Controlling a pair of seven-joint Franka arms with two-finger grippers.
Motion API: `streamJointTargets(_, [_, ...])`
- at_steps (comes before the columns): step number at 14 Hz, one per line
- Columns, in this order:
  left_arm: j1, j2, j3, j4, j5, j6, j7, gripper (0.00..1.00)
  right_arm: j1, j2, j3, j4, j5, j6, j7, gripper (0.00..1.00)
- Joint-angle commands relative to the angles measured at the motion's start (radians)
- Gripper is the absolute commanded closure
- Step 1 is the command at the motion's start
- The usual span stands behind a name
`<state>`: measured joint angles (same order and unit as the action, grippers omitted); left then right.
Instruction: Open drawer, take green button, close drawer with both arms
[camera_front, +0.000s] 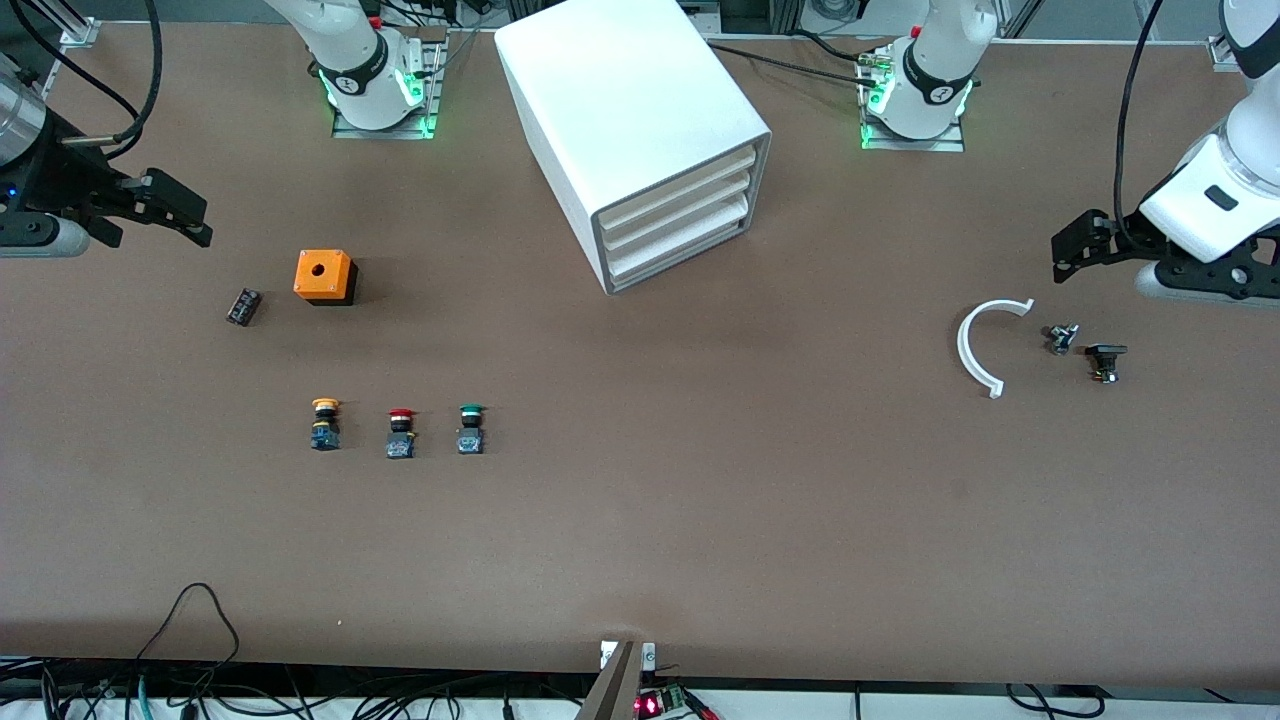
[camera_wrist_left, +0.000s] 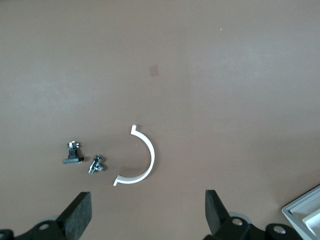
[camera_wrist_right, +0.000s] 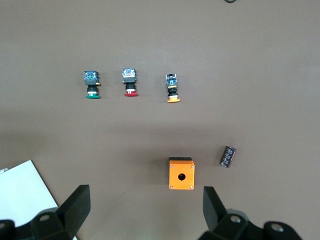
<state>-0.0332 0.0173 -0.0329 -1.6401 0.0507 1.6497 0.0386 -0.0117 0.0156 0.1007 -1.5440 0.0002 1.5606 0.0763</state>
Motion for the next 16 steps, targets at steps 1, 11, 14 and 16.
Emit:
streamJointTargets(1, [-0.017,-0.02,0.016,-0.026,-0.011,-0.022,0.009,0.0,0.004,-0.005,0.004,0.013,-0.011,-0.002,0.0,0.0])
streamJointTargets(11, [-0.01,0.007,0.007,0.006,-0.009,-0.039,0.009,0.0,0.004,-0.003,0.002,0.015,-0.005,0.013,-0.003,0.0])
streamJointTargets(14, [-0.016,0.009,0.007,0.008,-0.008,-0.041,0.004,0.0,0.004,-0.003,0.002,0.015,-0.005,0.013,-0.003,0.0])
streamJointTargets(16, [-0.017,0.009,0.005,0.008,-0.008,-0.041,0.007,0.0,0.004,-0.005,0.002,0.015,-0.005,0.013,-0.003,0.0])
